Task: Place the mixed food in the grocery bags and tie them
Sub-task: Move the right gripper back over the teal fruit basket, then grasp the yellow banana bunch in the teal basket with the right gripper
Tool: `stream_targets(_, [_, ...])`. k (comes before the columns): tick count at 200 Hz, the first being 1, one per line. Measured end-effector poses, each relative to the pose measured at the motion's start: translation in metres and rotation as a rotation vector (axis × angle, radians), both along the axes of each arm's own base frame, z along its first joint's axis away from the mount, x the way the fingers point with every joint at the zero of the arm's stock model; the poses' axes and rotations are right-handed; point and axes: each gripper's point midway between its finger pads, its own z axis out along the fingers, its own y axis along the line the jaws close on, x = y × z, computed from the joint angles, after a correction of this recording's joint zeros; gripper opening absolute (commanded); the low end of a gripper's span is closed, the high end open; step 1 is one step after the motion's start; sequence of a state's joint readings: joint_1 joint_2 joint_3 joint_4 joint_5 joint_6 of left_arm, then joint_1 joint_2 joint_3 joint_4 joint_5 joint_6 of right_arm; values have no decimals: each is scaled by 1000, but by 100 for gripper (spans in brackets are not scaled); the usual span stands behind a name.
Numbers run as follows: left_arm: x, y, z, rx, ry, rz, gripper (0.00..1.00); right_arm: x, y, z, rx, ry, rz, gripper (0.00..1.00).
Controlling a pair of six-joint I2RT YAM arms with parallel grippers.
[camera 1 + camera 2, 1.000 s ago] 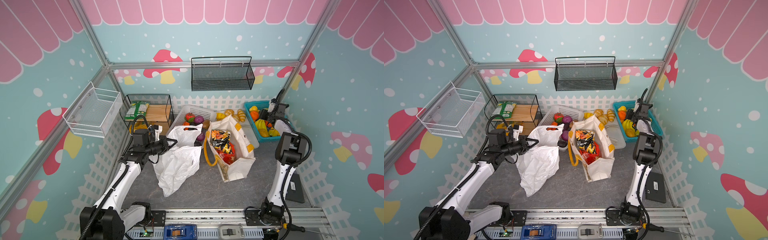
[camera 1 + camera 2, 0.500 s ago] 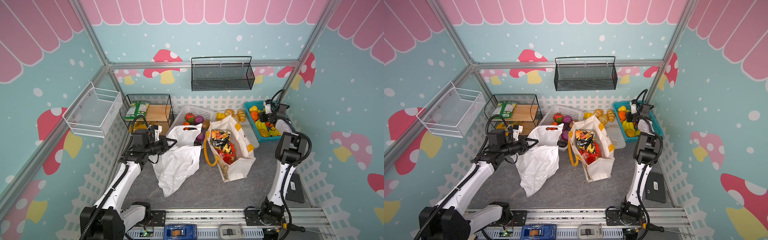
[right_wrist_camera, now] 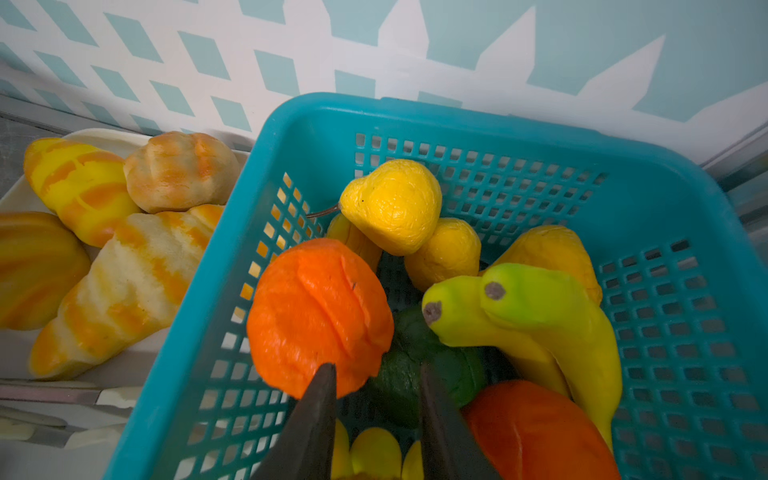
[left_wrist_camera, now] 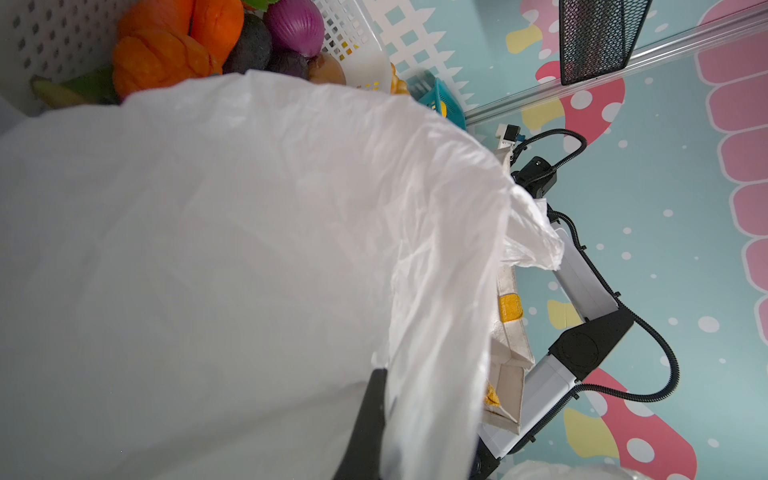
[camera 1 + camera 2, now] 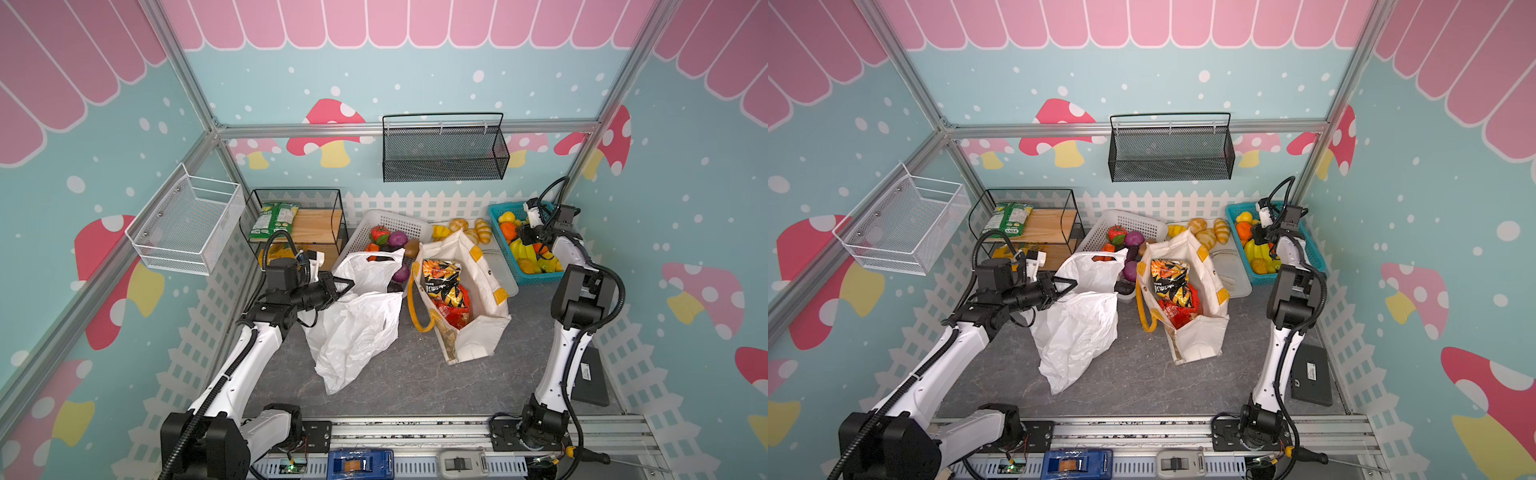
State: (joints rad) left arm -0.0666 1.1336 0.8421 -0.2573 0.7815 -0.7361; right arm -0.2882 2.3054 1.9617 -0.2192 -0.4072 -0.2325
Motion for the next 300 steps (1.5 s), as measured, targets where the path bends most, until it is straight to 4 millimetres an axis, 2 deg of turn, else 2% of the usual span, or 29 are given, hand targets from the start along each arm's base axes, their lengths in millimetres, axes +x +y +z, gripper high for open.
stream_targets(18, [0,0,0,0,0,0,0,-1,0,17,-2,-23,-7,5])
stream_targets(51, [0,0,0,0,0,0,0,-6,-3,64,-10,-93,-42,4])
stream_targets(75, [0,0,0,-1,-2,0,0,-7,-8,82,-17,-127,-86,4])
stream_targets(98, [1,0,1,-1,-6,0,0,-10,-12,77,8,-126,-131,4])
stream_targets(131, [1,0,1,-5,-4,3,0,-15,-13,51,109,-91,-203,4])
stream_targets(151, [1,0,0,-6,-4,3,0,-14,-15,46,166,-104,-250,4])
stream_targets(216, [0,0,-4,-6,2,3,0,-1,-38,77,232,-253,-399,6])
stream_targets(274, [0,0,-4,-6,4,3,0,-2,-52,83,265,-288,-473,6])
stream_targets(300, [0,0,-4,-6,4,3,0,-11,-66,79,338,-291,-516,5])
